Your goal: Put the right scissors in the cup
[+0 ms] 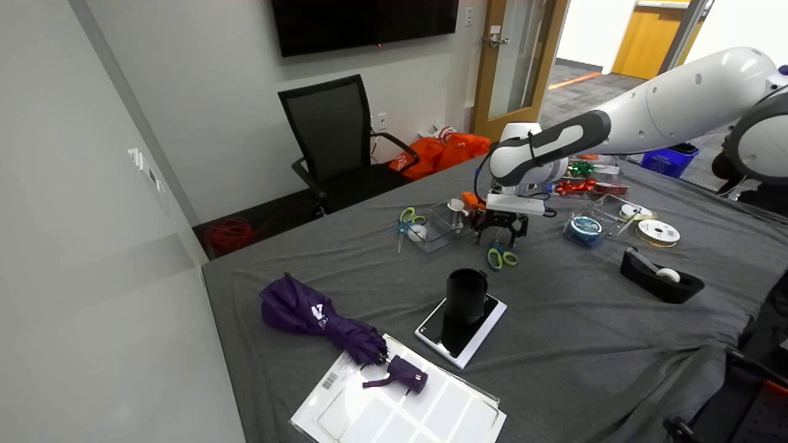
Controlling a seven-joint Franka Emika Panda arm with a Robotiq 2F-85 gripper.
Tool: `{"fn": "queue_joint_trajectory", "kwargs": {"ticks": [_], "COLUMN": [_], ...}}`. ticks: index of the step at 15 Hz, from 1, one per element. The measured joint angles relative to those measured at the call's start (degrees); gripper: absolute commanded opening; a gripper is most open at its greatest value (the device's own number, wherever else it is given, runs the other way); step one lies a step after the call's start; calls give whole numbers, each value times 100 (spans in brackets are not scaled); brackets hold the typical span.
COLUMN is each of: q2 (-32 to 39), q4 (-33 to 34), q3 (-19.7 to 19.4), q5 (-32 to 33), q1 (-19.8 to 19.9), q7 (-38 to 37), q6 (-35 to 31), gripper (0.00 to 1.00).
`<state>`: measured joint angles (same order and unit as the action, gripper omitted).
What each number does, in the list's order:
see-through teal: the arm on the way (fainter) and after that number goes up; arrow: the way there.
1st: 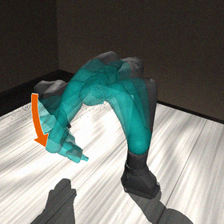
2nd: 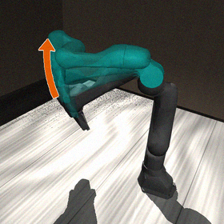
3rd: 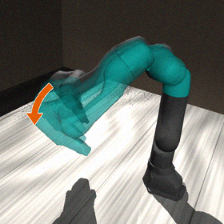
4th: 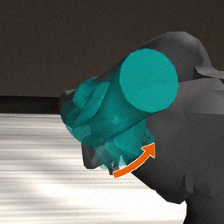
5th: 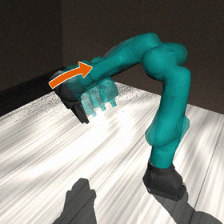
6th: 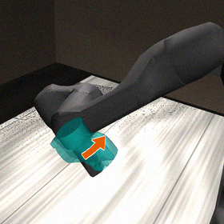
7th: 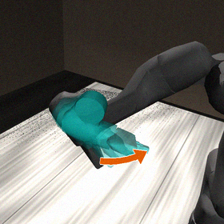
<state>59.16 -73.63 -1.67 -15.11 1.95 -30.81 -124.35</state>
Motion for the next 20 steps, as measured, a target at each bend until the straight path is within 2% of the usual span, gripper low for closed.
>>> {"fn": "queue_joint_trajectory", "kwargs": {"ticks": [9,20], "q2": [0,2], "q4": [169,261], "q3": [-155,-202], "q5": [62,116], "q1": [-148,-199], "q7": [-704,-946], "q6": [438,588], "gripper": [100,100]}}
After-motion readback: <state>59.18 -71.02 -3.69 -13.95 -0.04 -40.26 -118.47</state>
